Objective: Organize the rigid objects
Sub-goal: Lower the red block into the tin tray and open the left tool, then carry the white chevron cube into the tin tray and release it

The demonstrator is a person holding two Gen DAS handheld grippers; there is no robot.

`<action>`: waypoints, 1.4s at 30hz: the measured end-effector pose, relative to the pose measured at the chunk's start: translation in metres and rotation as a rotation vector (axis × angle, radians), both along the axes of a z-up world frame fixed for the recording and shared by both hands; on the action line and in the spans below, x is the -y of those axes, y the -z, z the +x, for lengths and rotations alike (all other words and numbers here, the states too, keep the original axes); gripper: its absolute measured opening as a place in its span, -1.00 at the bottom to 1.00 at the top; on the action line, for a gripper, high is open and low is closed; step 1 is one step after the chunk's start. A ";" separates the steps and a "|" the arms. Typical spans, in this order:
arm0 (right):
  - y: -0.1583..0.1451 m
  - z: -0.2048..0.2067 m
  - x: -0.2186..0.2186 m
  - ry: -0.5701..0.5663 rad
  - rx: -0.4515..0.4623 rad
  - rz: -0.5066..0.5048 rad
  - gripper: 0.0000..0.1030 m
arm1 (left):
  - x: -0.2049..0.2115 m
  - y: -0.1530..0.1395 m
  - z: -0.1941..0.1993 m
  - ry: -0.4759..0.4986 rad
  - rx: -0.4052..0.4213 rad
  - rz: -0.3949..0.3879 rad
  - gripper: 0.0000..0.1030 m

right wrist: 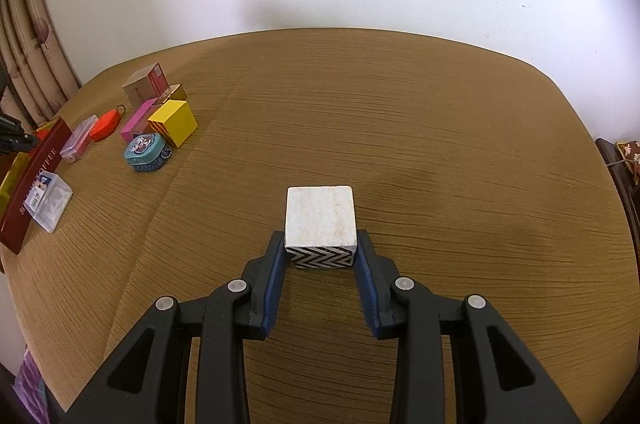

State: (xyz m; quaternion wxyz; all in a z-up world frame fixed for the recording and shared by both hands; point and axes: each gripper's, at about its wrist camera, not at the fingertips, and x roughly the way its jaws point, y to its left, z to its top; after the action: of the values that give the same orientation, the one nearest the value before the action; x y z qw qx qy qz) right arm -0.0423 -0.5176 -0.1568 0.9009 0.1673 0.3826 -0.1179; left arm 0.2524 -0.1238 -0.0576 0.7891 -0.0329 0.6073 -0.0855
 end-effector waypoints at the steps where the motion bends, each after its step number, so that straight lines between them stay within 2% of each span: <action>1: 0.000 0.000 0.000 0.000 0.000 -0.001 -0.37 | 0.000 0.001 0.000 0.004 0.000 0.002 -0.57; 4: 0.000 0.001 0.000 -0.002 -0.001 -0.002 -0.37 | 0.000 0.000 -0.004 -0.003 0.020 0.018 -0.45; 8: 0.000 0.002 -0.001 -0.001 -0.004 -0.006 -0.37 | -0.011 -0.017 -0.019 -0.029 0.071 0.011 -0.44; 10: 0.000 0.003 -0.001 0.000 -0.010 -0.007 -0.41 | -0.022 -0.036 -0.042 -0.066 0.168 0.002 -0.44; 12: -0.002 0.004 0.001 0.002 -0.016 0.009 -0.46 | -0.037 -0.053 -0.070 -0.110 0.260 0.059 -0.41; 15: -0.009 0.008 -0.001 -0.011 -0.016 0.062 -0.46 | -0.067 -0.065 -0.107 -0.183 0.315 0.080 -0.28; 18: -0.029 0.014 -0.017 -0.049 0.019 0.109 -0.46 | -0.109 -0.067 -0.148 -0.314 0.368 0.075 -0.22; 21: -0.068 0.030 -0.053 -0.134 0.090 0.171 -0.46 | -0.145 -0.062 -0.179 -0.395 0.391 0.065 -0.21; 23: -0.093 0.045 -0.081 -0.204 0.127 0.198 -0.46 | -0.155 -0.056 -0.192 -0.419 0.409 0.090 -0.21; 25: -0.121 0.071 -0.122 -0.307 0.163 0.250 -0.46 | -0.159 -0.053 -0.198 -0.412 0.421 0.126 -0.21; 28: -0.142 0.113 -0.180 -0.441 0.165 0.325 -0.46 | -0.152 -0.046 -0.202 -0.369 0.438 0.189 -0.21; 31: -0.147 0.167 -0.249 -0.556 0.111 0.371 -0.46 | -0.150 -0.042 -0.206 -0.360 0.465 0.210 -0.21; 34: -0.141 0.212 -0.299 -0.605 0.036 0.428 -0.46 | -0.154 -0.041 -0.207 -0.360 0.488 0.203 -0.20; 37: -0.125 0.253 -0.346 -0.596 -0.056 0.445 -0.46 | -0.162 -0.034 -0.202 -0.373 0.457 0.196 -0.20; 39: -0.120 0.268 -0.364 -0.589 -0.085 0.461 -0.46 | -0.169 -0.032 -0.200 -0.384 0.443 0.156 -0.20; 42: -0.109 0.289 -0.388 -0.550 -0.130 0.454 -0.46 | -0.172 -0.034 -0.199 -0.389 0.455 0.147 -0.20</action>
State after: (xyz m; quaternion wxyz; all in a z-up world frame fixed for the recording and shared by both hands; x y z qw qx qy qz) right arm 0.2469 -0.1296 -0.0476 0.8125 0.2460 0.4864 0.2066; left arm 0.0533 0.0484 -0.0238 0.9066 -0.0714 0.4020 0.1063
